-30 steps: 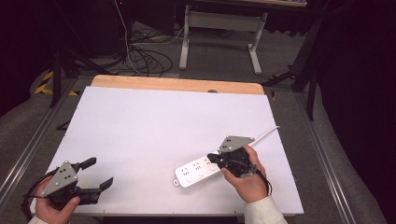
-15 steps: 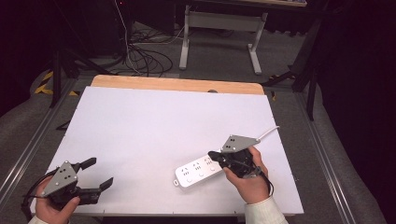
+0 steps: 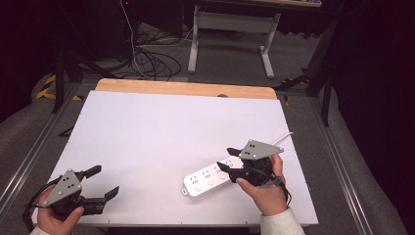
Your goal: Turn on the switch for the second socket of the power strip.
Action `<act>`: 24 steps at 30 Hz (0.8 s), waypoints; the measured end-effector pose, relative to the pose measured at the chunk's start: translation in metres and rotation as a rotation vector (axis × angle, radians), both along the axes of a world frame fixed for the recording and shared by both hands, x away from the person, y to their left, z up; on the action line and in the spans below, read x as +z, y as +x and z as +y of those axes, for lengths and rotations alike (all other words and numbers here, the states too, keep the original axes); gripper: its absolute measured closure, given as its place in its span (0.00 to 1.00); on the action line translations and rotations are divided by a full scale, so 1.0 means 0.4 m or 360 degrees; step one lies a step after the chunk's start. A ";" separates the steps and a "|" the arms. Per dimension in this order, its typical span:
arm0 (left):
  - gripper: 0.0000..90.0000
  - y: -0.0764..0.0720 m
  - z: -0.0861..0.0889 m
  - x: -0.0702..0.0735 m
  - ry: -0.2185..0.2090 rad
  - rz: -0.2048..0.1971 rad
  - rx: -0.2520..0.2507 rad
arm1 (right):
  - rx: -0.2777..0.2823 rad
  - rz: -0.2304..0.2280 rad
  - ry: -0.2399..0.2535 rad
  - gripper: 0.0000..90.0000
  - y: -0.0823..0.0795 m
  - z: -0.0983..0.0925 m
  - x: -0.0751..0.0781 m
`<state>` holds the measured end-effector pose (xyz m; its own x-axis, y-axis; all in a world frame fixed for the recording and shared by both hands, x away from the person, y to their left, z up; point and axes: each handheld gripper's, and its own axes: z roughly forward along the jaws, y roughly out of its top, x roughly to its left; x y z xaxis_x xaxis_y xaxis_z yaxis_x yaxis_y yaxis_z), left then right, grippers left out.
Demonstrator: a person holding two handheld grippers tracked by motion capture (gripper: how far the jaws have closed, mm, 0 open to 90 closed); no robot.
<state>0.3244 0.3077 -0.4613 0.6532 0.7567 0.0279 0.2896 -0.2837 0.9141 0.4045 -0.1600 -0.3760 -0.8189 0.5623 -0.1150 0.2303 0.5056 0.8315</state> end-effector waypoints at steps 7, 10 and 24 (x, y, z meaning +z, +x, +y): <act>0.14 0.000 0.001 0.001 0.0000 -0.0002 -0.0004 | -0.0034 -0.0001 0.0099 0.28 -0.011 -0.038 0.014; 0.14 -0.001 0.002 0.001 -0.0003 0.0000 -0.0002 | -0.0038 0.0024 0.0163 0.24 -0.013 -0.062 0.015; 0.10 -0.002 0.002 0.001 0.0002 -0.0002 -0.0025 | -0.0067 0.0124 0.0297 0.16 -0.035 -0.173 -0.038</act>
